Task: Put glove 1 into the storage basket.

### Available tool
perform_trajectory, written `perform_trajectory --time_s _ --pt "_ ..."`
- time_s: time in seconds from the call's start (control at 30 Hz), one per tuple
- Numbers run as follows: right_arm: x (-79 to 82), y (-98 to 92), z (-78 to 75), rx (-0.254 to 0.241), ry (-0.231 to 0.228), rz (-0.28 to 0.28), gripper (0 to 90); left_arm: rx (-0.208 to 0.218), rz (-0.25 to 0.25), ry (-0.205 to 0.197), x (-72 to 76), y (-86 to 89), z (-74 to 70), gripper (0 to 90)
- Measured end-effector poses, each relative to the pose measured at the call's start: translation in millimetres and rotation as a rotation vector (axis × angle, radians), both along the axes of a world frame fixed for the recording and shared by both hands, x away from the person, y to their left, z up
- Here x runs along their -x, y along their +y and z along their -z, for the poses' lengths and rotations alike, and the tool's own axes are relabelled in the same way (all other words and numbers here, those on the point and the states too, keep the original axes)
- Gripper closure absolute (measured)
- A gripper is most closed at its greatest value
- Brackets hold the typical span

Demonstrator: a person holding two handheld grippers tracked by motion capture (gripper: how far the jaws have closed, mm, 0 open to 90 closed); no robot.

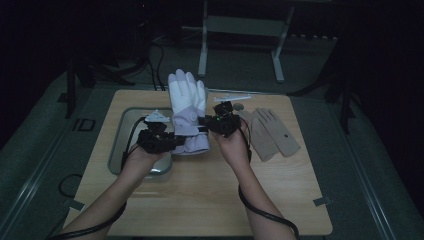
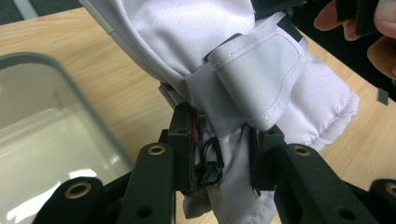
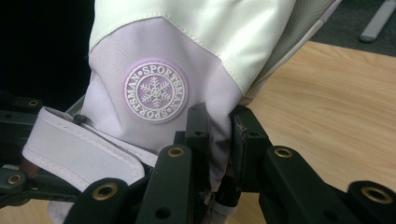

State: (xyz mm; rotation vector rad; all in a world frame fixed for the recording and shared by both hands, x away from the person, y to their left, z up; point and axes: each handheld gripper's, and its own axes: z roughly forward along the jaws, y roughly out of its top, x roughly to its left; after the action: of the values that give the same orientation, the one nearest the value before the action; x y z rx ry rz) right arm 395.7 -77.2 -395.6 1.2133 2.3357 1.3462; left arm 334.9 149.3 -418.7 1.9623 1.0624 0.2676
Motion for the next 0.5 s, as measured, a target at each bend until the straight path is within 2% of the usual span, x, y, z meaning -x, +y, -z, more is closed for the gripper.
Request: perform_trajectory --time_s 0.2,0.3,0.5 --pt "-2.3 27.2 1.5 -0.021 0.007 -0.021 78.8 -0.009 -0.023 0.010 3.1 27.4 -2.4 68.6" --pt "-3.5 41.7 3.8 -0.024 0.012 -0.046 78.8 -0.035 -0.033 0.016 6.3 40.6 -3.6 68.6" --pt "-5.6 71.0 11.7 -0.034 0.028 -0.074 78.8 -0.054 -0.055 0.041 9.0 67.8 -0.8 68.6"
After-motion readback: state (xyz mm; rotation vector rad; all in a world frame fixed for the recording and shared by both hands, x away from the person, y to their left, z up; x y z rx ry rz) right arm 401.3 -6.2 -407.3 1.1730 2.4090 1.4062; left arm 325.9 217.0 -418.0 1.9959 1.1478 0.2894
